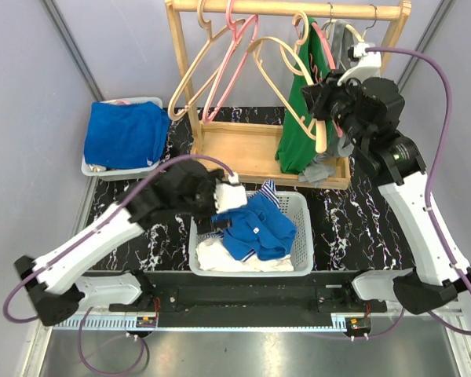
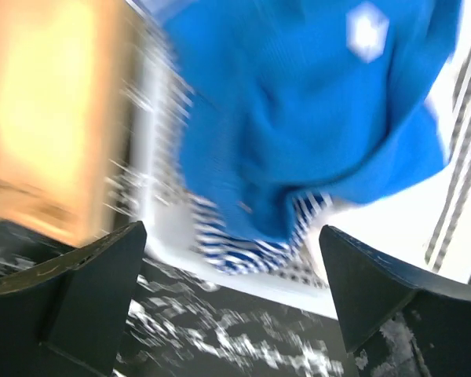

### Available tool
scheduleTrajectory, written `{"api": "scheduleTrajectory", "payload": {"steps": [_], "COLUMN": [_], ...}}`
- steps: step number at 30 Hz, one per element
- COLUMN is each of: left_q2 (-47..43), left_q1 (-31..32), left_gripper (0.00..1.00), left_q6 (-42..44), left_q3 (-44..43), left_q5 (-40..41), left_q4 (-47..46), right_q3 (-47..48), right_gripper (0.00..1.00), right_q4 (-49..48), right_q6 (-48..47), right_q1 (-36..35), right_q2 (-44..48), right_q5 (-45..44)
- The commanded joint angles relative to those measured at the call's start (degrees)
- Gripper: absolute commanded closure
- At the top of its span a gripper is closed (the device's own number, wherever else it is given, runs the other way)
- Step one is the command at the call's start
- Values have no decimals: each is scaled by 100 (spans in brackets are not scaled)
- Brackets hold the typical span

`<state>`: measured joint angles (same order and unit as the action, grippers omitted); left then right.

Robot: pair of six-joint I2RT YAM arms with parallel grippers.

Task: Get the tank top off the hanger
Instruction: Place the hanger at the clothesline.

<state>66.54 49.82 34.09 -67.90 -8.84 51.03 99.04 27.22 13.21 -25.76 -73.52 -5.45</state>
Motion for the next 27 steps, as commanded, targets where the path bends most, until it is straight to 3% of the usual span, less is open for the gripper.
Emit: {"api": "scheduleTrajectory", "payload": {"steps": [1, 11, 19, 27], "left_q2": [-668, -1266, -1425, -1521], "left_q1": [10, 10, 10, -16], "left_gripper": [1, 1, 1, 1], "left_q6": [-578, -632, -473, -455], "left_q3": [-944, -1542, -1446, -1349], "left_q5": [-487, -505, -338, -346], "left_q4": [-277, -611, -629, -655], "right_q3": [597, 1459, 1881, 2601], "right_gripper": [100, 100, 100, 100], "right_q4": [-578, -455, -578, -297], "right_q6": [-37, -486, -1530, -1690], "right_q1": [-69, -254, -956, -1274], "right_q2": [-259, -1041, -1375, -2035], "right_q5": [-61, -430, -1739, -2249]}}
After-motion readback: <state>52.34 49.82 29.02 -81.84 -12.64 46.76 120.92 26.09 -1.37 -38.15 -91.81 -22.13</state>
